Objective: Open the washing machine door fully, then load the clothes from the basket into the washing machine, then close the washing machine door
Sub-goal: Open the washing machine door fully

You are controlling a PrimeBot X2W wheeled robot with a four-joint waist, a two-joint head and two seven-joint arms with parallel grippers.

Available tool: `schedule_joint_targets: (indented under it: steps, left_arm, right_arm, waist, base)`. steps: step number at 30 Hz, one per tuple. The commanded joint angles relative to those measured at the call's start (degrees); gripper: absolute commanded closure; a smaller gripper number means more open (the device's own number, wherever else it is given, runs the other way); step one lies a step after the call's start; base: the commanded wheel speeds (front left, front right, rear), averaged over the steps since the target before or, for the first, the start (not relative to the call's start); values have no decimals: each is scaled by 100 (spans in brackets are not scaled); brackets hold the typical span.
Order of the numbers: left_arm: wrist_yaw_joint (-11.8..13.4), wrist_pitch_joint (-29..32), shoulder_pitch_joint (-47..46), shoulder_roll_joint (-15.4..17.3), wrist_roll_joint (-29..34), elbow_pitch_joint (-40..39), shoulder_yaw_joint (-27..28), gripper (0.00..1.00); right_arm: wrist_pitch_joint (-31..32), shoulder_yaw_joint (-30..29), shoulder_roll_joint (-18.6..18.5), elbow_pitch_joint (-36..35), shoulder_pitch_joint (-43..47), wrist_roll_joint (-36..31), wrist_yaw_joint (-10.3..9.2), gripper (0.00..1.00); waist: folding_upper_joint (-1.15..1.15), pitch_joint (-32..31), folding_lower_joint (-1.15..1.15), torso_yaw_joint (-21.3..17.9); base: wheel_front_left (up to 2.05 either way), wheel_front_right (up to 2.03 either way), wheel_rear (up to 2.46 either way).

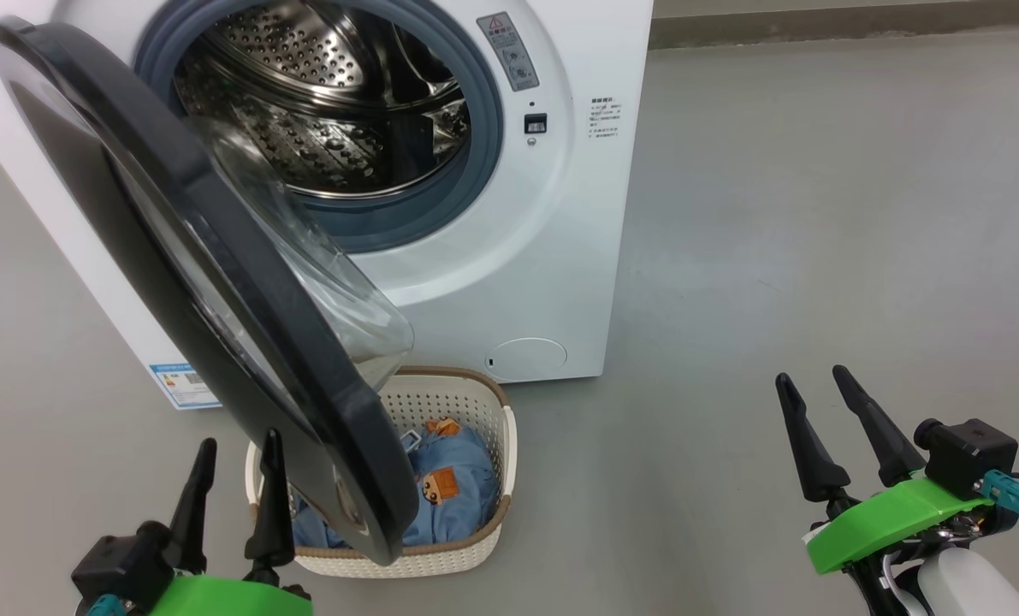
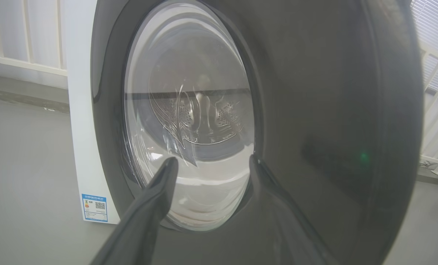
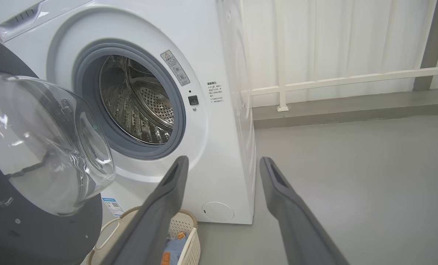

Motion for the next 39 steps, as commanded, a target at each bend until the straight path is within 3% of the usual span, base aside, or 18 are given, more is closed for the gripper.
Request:
schedule_joint_targets:
  steps: [1, 19, 20, 21, 23, 29, 39]
  left_arm:
    - [21, -51, -117, 114, -32, -125, 199, 0]
    - [-4, -58, -144, 117, -38, -100, 199, 0]
    - [-5, -58, -151, 118, -39, -102, 197, 18]
    - [-6, -58, -157, 118, -39, -105, 194, 55]
    - [-7, -59, -168, 122, -36, -110, 189, 100]
    - [-3, -60, -221, 109, 10, -348, 285, 100]
    - [-87, -60, -203, -81, 379, -1843, 419, 100]
  right_arm:
    - [-71, 67, -62, -111, -44, -35, 26, 0]
    - [-71, 107, -42, -29, -100, -38, 26, 0]
    - [-71, 107, -40, -27, -104, -42, 26, 0]
    - [-71, 104, -38, -24, -107, -45, 26, 0]
    - [-71, 101, -32, -16, -112, -51, 26, 0]
    - [-71, 103, -25, 4, -115, -48, 26, 0]
    - [-71, 130, -21, 9, -105, -20, 26, 0]
  waist:
    - [0, 1, 0, 2]
    - [0, 0, 0, -19]
    - [0, 0, 0, -22]
    - [0, 2, 0, -23]
    - [0, 6, 0, -26]
    - [0, 23, 0, -25]
    - [0, 28, 0, 9]
  base:
    - [0, 0, 0]
    - [0, 0, 0]
    - [0, 0, 0]
    - [0, 0, 0]
    - [0, 0, 0]
    - [0, 0, 0]
    - [0, 0, 0]
